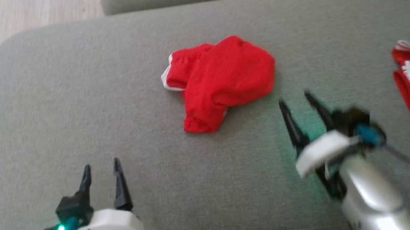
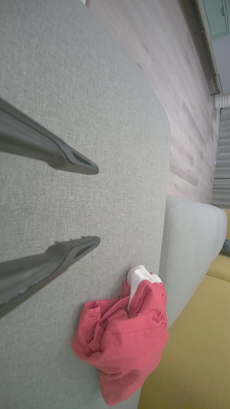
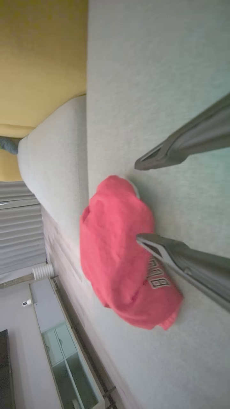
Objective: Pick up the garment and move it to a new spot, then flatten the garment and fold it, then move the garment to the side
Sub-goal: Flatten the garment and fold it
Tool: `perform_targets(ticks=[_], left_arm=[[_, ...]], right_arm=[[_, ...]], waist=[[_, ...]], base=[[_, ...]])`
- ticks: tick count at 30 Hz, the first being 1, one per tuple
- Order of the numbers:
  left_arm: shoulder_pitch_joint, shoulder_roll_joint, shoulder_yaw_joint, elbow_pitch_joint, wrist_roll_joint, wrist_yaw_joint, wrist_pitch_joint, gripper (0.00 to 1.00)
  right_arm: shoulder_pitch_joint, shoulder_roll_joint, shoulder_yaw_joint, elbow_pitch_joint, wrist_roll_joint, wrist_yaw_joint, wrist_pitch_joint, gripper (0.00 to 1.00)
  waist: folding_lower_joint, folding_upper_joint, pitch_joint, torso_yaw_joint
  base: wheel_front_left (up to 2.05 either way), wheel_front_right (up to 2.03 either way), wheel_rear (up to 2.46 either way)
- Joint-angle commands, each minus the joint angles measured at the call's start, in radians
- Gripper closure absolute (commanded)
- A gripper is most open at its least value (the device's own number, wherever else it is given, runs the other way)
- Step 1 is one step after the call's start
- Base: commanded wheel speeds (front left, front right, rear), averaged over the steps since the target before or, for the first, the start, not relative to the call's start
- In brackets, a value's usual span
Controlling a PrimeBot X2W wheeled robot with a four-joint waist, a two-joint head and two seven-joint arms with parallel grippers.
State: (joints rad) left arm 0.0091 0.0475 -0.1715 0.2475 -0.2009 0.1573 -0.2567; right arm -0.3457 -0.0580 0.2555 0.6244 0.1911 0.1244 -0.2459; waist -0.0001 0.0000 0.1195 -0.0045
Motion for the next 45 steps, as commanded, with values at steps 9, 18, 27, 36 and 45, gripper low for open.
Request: perform_targets(ticks=[9,18,27,36,45], left_arm=[[-0.102,0.003,-0.048,-0.012,-0.021,-0.009,-0.005,0.00],[-0.148,0.003,-0.087,-0.008,-0.044,-0.010,-0.005,0.00],[-0.154,0.003,-0.096,-0.014,-0.047,-0.015,-0.005,0.00],[-0.158,0.003,-0.104,-0.015,-0.047,-0.019,-0.005,0.00],[-0.133,0.003,-0.098,-0.009,-0.043,-0.032,-0.005,0.00]], right_arm=[[-0.317,-0.005,-0.013,0.093,-0.052,0.006,0.060,0.00],[-0.460,-0.048,-0.059,0.276,-0.084,0.006,0.115,0.00],[-0.483,-0.055,-0.118,0.426,-0.104,0.006,0.108,0.24],[-0.500,-0.047,-0.134,0.457,-0.105,0.006,0.025,1.00],[-0.546,-0.063,-0.195,0.236,-0.060,0.006,-0.015,1.00]], waist=[[0.0001,0.0000,0.112,0.113],[0.0001,0.0000,0.166,0.187],[0.0001,0.0000,0.182,0.195],[0.0001,0.0000,0.175,0.174],[0.0001,0.0000,0.107,0.131]], base=[[0.00,0.00,0.00],[0.00,0.00,0.00],[0.00,0.00,0.00],[0.00,0.00,0.00],[0.00,0.00,0.00]])
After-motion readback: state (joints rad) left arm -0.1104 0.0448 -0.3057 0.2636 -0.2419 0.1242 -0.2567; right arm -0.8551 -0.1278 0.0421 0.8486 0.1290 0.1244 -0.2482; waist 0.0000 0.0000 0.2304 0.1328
